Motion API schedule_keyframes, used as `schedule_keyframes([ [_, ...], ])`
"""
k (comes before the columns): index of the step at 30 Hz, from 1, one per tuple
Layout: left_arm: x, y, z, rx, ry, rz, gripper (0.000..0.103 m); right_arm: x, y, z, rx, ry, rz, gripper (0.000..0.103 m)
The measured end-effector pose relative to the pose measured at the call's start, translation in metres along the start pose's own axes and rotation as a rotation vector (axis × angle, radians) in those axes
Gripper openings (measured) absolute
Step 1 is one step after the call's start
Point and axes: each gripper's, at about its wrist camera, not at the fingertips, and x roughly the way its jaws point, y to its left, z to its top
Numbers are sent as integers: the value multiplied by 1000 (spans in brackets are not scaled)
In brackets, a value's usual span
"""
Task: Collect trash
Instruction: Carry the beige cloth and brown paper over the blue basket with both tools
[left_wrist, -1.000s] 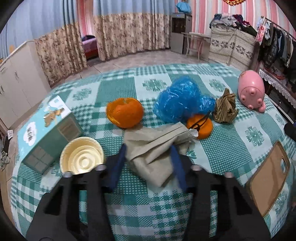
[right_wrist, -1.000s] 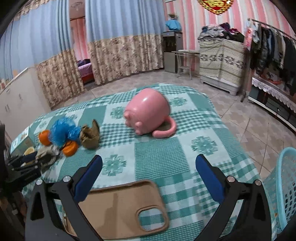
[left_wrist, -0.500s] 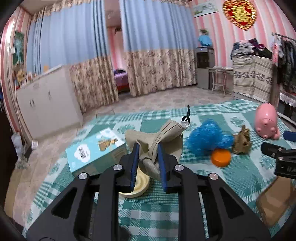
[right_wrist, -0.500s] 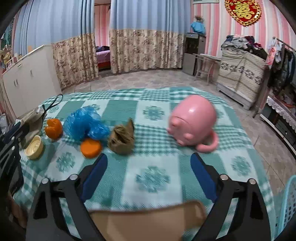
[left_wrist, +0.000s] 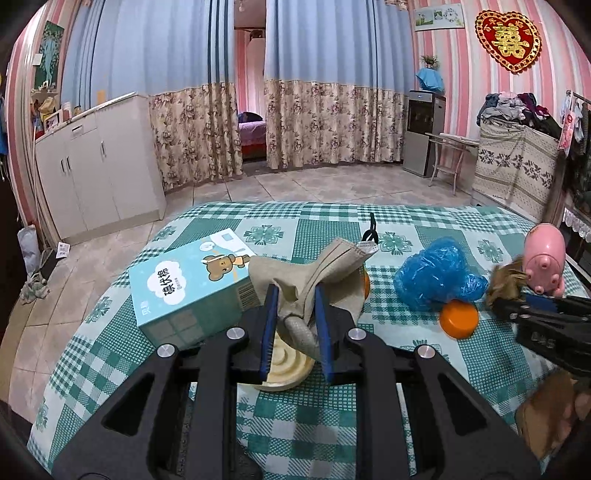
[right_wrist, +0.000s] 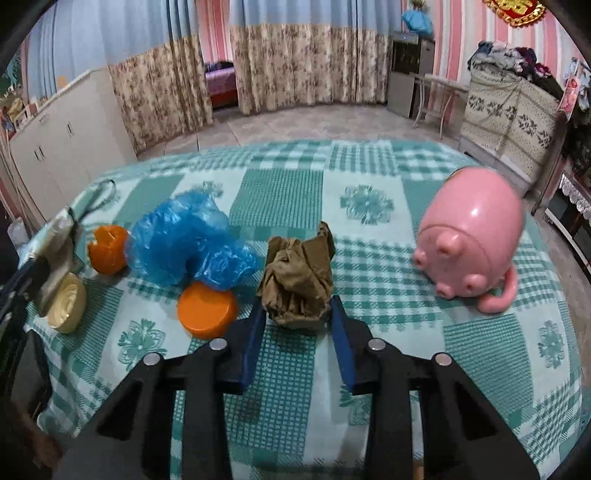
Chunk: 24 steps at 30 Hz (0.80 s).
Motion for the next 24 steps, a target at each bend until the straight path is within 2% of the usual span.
schedule_keyframes([
  [4,1,1,0,-6,1,2,19,-35,-18,-10,30,-49,-3,35],
  [11,-2,-7,0,29,-13,14,19,-116,-67,-48,82,-106,-46,35],
  [17,-11,-23,3,90,-28,46,17,-173,-119,-73,123,-145,-127,35],
  [21,-39,-37,15,82,-63,1,17,-207,-160,-90,186,-176,-172,35],
  [24,-71,-59,28,85,-121,-59,17,-225,-186,-101,224,-194,-207,35],
])
